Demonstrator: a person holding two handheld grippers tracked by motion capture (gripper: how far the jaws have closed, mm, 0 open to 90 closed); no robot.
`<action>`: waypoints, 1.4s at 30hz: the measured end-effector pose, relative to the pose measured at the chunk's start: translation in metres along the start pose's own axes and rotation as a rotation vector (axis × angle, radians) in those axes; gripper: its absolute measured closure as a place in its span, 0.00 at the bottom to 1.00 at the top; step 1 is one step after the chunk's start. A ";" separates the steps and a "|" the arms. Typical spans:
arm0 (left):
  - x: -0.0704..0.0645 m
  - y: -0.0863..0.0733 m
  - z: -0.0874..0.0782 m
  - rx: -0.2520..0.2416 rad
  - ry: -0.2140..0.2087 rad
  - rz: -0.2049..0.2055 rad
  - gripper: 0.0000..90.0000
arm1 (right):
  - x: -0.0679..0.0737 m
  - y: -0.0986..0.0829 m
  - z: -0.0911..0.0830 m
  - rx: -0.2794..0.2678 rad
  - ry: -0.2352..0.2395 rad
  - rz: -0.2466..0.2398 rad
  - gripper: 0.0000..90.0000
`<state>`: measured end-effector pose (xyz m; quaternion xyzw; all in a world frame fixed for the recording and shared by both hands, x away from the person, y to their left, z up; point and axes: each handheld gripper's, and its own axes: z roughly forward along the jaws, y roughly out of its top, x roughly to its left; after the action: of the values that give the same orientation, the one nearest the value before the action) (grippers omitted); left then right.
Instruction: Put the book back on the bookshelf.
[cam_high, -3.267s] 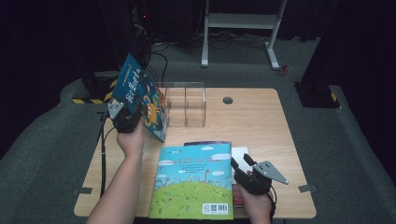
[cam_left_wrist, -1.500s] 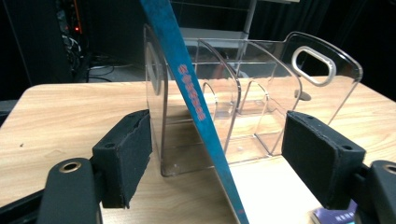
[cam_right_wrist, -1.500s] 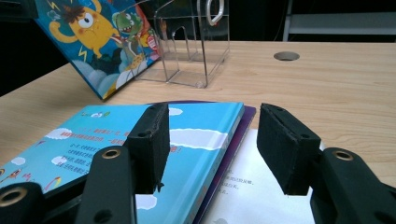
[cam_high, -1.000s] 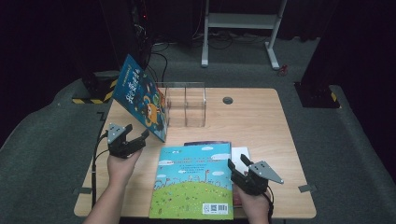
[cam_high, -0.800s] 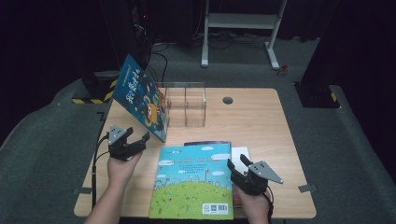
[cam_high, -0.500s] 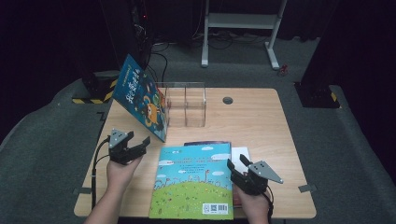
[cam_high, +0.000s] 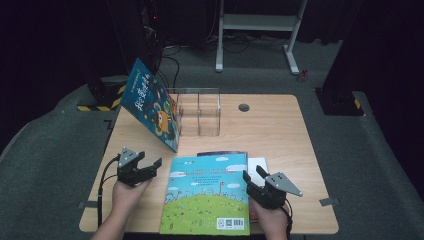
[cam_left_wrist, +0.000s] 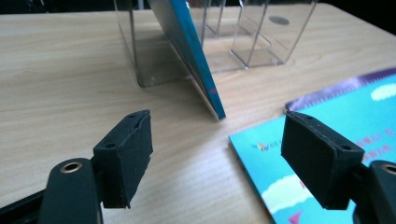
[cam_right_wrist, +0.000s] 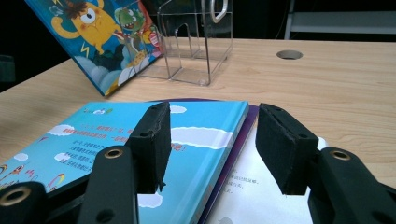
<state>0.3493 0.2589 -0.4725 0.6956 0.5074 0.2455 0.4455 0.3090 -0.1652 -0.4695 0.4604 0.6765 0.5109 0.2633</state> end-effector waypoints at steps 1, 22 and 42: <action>0.000 -0.001 -0.001 0.001 -0.005 -0.003 0.28 | 0.000 0.000 0.000 0.003 0.002 0.001 0.50; -0.025 -0.038 -0.007 0.123 -0.091 0.030 0.25 | 0.004 0.001 0.000 0.032 0.014 -0.012 0.48; -0.053 -0.057 0.010 0.195 -0.152 0.047 0.22 | 0.018 0.003 0.003 0.153 0.034 -0.074 0.47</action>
<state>0.3105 0.2111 -0.5210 0.7640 0.4770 0.1519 0.4071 0.3047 -0.1471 -0.4659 0.4451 0.7346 0.4553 0.2345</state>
